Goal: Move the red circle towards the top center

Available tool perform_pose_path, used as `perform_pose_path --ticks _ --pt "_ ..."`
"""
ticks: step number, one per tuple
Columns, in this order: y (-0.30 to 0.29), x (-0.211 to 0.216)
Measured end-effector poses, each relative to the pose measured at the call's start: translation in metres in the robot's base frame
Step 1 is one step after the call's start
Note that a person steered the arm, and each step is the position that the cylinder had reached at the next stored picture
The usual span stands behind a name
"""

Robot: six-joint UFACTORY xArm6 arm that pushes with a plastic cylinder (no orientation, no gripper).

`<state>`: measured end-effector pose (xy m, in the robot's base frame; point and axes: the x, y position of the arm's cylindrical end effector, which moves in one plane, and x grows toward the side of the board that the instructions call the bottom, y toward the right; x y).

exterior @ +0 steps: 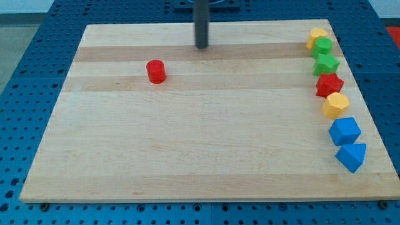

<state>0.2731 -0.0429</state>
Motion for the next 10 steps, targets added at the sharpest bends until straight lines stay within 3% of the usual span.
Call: perform_pose_path --ticks 2,3,4,6,8,10 --pt "-0.126 0.031" --pt "-0.170 0.066" --pt "-0.177 0.107" --pt "-0.167 0.108" --pt "-0.127 0.081" --pt "-0.067 0.115"
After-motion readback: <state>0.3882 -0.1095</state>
